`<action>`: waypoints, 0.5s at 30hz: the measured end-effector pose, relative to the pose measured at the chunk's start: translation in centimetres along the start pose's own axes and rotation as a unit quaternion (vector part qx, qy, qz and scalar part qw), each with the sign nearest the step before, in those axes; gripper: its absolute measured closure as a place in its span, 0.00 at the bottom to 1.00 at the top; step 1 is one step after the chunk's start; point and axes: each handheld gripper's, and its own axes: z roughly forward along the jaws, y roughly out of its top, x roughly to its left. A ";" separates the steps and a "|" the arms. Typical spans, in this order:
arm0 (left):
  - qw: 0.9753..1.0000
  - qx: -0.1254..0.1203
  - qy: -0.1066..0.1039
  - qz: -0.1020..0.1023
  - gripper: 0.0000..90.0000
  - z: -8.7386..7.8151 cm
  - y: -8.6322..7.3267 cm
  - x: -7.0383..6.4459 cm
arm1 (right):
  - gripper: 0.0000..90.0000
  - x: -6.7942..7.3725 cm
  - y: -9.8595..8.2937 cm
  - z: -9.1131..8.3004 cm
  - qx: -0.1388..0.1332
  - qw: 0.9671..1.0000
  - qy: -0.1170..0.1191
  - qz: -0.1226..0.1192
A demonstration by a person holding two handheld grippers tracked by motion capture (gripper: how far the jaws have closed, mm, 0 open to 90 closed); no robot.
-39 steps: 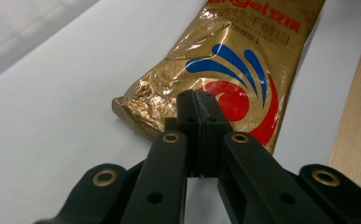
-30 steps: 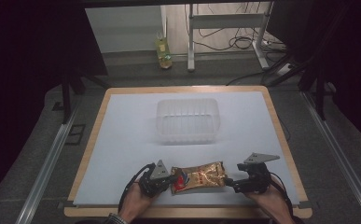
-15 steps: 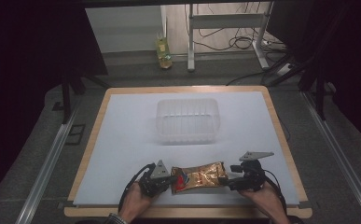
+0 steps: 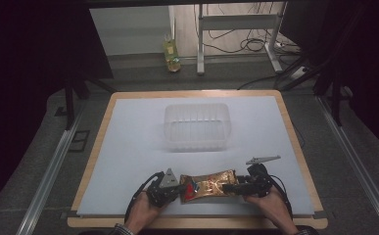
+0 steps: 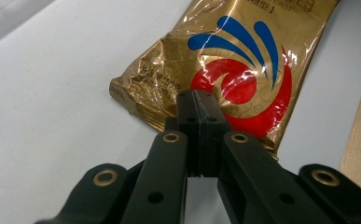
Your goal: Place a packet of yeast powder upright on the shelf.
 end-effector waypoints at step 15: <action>1.000 0.001 0.000 -0.002 0.99 0.0 0.0 0.0 | 0.49 -0.1 1.0 1.2 -0.003 0.999 0.041 0.036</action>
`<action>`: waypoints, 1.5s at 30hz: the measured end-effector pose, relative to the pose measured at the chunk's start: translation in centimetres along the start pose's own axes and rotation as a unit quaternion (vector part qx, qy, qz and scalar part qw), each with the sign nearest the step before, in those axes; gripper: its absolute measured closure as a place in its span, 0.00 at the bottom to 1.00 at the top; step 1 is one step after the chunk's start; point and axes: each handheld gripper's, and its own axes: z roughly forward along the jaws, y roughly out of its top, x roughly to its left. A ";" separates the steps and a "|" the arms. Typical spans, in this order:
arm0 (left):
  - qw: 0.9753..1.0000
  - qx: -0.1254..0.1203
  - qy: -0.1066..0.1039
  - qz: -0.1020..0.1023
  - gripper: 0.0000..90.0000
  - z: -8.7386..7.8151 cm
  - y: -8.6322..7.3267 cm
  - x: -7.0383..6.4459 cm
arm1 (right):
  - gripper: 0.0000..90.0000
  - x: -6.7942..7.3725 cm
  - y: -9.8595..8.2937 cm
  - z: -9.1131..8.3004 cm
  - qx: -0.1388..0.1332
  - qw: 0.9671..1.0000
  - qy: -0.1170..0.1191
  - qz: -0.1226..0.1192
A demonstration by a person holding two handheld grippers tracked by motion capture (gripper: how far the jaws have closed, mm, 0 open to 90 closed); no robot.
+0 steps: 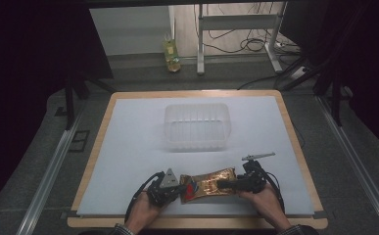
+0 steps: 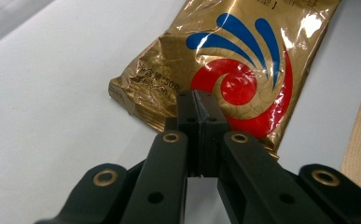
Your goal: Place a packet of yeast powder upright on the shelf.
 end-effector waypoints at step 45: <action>0.995 -0.061 0.069 0.023 0.04 -1.1 -0.2 -0.2 | 0.90 3.8 2.8 -5.3 -0.079 0.997 -0.011 -0.007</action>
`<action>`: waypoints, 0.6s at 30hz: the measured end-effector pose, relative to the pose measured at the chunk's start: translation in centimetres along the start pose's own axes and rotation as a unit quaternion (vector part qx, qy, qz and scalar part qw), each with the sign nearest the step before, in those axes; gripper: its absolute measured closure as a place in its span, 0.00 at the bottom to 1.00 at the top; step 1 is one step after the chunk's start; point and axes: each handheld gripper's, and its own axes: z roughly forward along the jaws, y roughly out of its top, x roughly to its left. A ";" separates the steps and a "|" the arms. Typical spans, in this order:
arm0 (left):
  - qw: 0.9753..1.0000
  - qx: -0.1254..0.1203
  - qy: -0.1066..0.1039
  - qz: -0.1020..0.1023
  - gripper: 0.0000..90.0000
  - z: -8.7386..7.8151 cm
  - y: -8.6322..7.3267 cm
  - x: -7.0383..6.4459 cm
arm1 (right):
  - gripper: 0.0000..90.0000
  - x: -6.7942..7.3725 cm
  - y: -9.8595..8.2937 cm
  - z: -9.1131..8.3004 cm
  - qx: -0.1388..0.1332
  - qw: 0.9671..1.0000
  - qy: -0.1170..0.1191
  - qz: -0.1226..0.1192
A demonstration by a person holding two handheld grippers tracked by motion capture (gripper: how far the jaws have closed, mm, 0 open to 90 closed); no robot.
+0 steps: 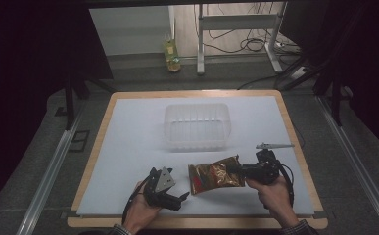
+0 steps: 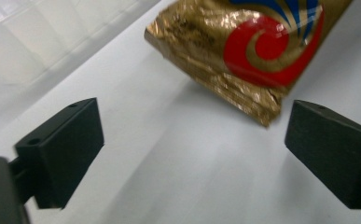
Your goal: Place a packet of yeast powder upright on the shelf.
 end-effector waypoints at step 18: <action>1.000 -0.003 0.015 0.011 0.01 0.1 -0.3 0.1 | 0.91 0.2 1.6 -2.1 -0.019 0.998 -0.051 -0.024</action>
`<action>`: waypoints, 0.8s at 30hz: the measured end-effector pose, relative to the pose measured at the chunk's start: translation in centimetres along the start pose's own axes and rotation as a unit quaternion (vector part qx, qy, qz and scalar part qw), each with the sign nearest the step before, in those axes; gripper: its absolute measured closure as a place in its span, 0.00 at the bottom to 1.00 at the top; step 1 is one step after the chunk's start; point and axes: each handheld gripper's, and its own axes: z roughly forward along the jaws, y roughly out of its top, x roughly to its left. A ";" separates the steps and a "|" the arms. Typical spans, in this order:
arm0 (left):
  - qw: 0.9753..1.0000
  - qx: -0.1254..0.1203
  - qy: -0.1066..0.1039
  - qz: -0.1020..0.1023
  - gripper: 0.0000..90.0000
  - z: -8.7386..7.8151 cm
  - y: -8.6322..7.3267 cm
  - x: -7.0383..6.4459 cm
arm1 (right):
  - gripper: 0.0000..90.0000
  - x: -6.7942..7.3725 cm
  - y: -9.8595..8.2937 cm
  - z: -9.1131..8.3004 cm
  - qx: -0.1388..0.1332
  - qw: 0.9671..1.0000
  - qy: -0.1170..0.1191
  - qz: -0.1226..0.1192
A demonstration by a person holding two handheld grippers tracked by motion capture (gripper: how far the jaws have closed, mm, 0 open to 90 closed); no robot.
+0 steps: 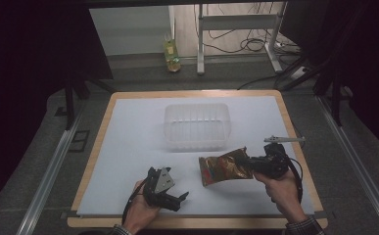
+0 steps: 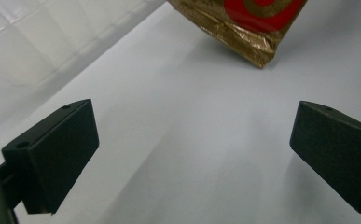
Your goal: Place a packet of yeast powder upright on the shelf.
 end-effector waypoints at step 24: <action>1.000 0.005 0.016 0.012 0.01 0.1 -0.1 -0.1 | 0.93 0.6 2.7 -2.0 -0.014 0.998 -0.057 -0.023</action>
